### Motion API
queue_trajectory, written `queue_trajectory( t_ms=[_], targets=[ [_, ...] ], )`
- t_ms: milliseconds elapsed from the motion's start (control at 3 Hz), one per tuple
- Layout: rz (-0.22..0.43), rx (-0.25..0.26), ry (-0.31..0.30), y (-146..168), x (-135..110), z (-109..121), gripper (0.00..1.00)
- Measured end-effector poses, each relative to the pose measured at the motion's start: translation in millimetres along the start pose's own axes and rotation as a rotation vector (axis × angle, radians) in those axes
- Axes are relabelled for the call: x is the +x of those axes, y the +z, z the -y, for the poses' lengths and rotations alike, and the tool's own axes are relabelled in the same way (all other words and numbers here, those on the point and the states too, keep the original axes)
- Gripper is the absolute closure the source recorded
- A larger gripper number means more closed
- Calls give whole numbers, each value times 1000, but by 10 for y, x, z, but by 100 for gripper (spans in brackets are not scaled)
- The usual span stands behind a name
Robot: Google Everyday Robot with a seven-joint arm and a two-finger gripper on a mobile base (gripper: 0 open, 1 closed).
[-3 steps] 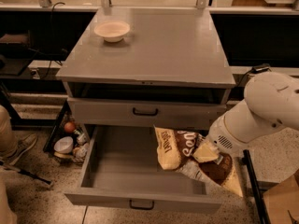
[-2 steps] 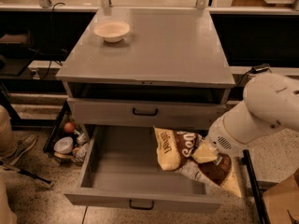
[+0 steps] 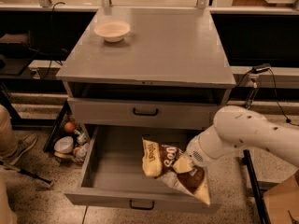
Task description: Place brown chip bag into middle drawer
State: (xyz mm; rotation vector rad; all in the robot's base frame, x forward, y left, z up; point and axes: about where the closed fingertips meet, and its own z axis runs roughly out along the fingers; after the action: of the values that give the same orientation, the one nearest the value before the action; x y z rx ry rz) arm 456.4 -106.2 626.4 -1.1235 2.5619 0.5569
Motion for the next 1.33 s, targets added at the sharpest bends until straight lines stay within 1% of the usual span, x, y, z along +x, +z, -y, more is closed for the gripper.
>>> queue_trajectory(
  t_ms=[333,667,1000,1333],
  targets=[
    [75,-46,64,746,-135,76,100],
    [189,-58,109,1273,-471,153,100],
    [342,-94,146,1632,-964,129,76],
    [409,-138,131,1772,-1264,-4,53]
  ],
)
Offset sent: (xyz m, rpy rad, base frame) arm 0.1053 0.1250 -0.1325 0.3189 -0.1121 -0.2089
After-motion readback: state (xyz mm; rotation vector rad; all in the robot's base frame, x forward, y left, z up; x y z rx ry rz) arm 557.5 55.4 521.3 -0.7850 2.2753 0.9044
